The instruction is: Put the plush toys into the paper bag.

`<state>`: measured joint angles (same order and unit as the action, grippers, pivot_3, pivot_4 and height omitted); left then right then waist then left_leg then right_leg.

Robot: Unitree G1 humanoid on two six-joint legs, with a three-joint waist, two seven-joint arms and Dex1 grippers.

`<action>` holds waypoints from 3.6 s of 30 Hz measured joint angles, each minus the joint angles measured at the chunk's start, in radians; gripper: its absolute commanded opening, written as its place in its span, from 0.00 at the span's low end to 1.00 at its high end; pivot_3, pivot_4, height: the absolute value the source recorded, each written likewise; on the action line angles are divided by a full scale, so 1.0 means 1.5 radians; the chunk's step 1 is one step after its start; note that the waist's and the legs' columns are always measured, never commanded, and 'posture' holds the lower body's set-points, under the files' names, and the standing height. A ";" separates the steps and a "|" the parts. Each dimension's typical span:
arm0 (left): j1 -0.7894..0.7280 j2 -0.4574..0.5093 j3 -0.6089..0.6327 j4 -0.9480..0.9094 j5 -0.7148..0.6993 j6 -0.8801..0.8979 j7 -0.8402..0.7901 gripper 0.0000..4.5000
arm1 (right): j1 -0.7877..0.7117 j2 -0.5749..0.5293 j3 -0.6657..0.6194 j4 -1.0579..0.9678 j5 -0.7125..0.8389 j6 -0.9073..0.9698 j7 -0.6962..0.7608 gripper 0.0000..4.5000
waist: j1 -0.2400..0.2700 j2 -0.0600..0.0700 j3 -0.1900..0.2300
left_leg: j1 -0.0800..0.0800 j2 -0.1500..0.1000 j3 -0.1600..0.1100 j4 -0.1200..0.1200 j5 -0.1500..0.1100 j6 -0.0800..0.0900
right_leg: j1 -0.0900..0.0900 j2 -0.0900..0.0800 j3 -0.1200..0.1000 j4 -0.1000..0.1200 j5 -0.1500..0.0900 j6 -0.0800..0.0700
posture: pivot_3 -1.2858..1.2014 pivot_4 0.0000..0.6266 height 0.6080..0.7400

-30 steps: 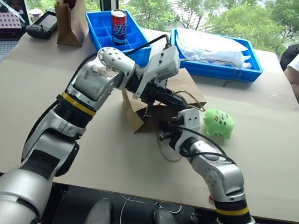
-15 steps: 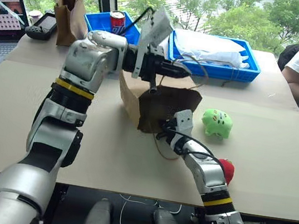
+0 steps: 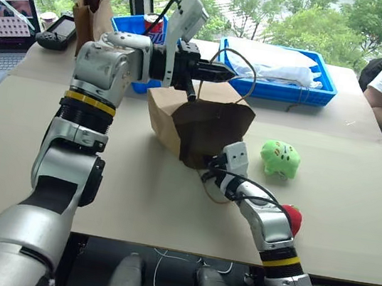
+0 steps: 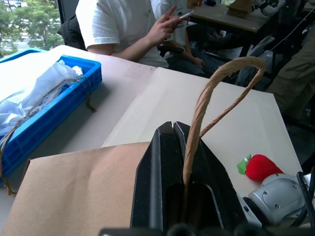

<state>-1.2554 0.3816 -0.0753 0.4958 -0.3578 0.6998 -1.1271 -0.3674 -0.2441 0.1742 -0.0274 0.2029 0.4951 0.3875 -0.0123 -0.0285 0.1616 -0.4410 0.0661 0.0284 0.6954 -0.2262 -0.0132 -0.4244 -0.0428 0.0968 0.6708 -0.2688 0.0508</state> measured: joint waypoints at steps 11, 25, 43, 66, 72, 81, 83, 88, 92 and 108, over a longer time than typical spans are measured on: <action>0.025 0.008 0.006 -0.030 -0.015 0.027 -0.007 0.00 | -0.080 -0.266 -0.182 -0.169 0.133 0.253 0.109 0.82 | -0.004 0.002 0.001 | 0.000 0.000 0.000 0.000 0.000 0.000 | 0.000 0.000 0.000 0.000 0.000 0.000 | 0.52 0.24 0.71; 0.026 0.007 0.008 -0.037 -0.024 0.032 0.003 0.00 | -0.147 -0.245 -0.126 0.187 0.010 0.128 0.084 0.76 | -0.003 0.002 0.001 | 0.000 0.000 0.000 0.000 0.000 0.000 | 0.000 0.000 0.000 -0.001 0.000 0.000 | 0.52 0.24 0.71; 0.037 -0.014 0.015 -0.073 -0.037 0.058 0.037 0.00 | -0.204 -0.314 -0.152 -0.216 0.158 0.309 0.170 0.01 | -0.007 0.004 0.003 | 0.000 -0.001 -0.001 0.000 0.000 0.000 | 0.000 0.000 0.000 0.000 0.000 0.000 | 0.52 0.24 0.71; 0.062 -0.007 0.014 -0.138 -0.080 0.104 0.050 0.00 | -0.272 -0.024 -0.052 0.012 0.102 0.272 0.059 0.72 | -0.002 0.004 0.003 | -0.001 0.000 -0.001 0.000 0.000 0.000 | -0.001 0.000 0.000 0.000 0.000 0.000 | 0.52 0.24 0.71; 0.065 -0.009 0.015 -0.138 -0.081 0.104 0.056 0.00 | -0.273 0.007 -0.165 -0.022 0.155 0.287 0.013 1.00 | -0.003 0.004 0.003 | -0.001 0.000 -0.001 -0.001 0.000 0.000 | -0.002 0.000 0.000 0.000 0.000 0.000 | 0.52 0.24 0.71; 0.064 -0.025 0.020 -0.113 -0.091 0.091 0.060 0.00 | -0.227 -0.052 -0.225 -0.137 0.237 0.400 0.000 1.00 | 0.000 0.004 0.003 | -0.002 -0.001 -0.001 -0.001 0.000 0.000 | -0.002 0.000 0.000 0.000 0.000 0.000 | 0.52 0.24 0.71; 0.062 -0.023 0.022 -0.106 -0.091 0.085 0.060 0.00 | -0.195 -0.116 -0.258 -0.185 0.277 0.446 0.026 1.00 | 0.002 0.004 0.003 | -0.003 -0.001 -0.001 -0.001 0.000 0.000 | -0.002 0.000 0.000 -0.002 0.000 0.000 | 0.52 0.24 0.71; 0.059 -0.018 0.024 -0.097 -0.091 0.074 0.057 0.00 | -0.091 -0.346 -0.368 -0.278 0.335 0.544 0.094 1.00 | 0.004 0.004 0.003 | -0.003 -0.001 -0.001 -0.001 0.000 0.000 | -0.001 -0.001 0.000 -0.004 0.000 0.000 | 0.52 0.24 0.71; 0.056 -0.015 0.024 -0.087 -0.091 0.071 0.052 0.00 | 0.051 -0.468 -0.486 -0.351 0.366 0.636 0.135 1.00 | -0.001 0.004 0.003 | -0.002 -0.001 -0.002 -0.001 0.000 0.001 | 0.000 0.000 0.000 -0.004 -0.001 0.000 | 0.52 0.24 0.71; 0.051 -0.038 0.003 -0.058 -0.076 0.043 0.009 0.00 | 0.300 -0.217 -0.471 -0.465 0.309 0.657 0.006 0.61 | -0.007 0.004 0.003 | -0.001 -0.002 -0.003 -0.001 0.000 0.001 | 0.001 0.000 0.001 -0.004 -0.001 0.001 | 0.52 0.24 0.71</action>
<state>-1.1791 0.3243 -0.0715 0.4091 -0.4720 0.7640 -1.1140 0.0824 -0.5696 -0.5328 -0.7244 0.6672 1.4809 0.3960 -0.0226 -0.0223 0.1657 -0.4421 0.0628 0.0246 0.6939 -0.2258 -0.0113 -0.4226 -0.0429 0.0989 0.6651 -0.2700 0.0518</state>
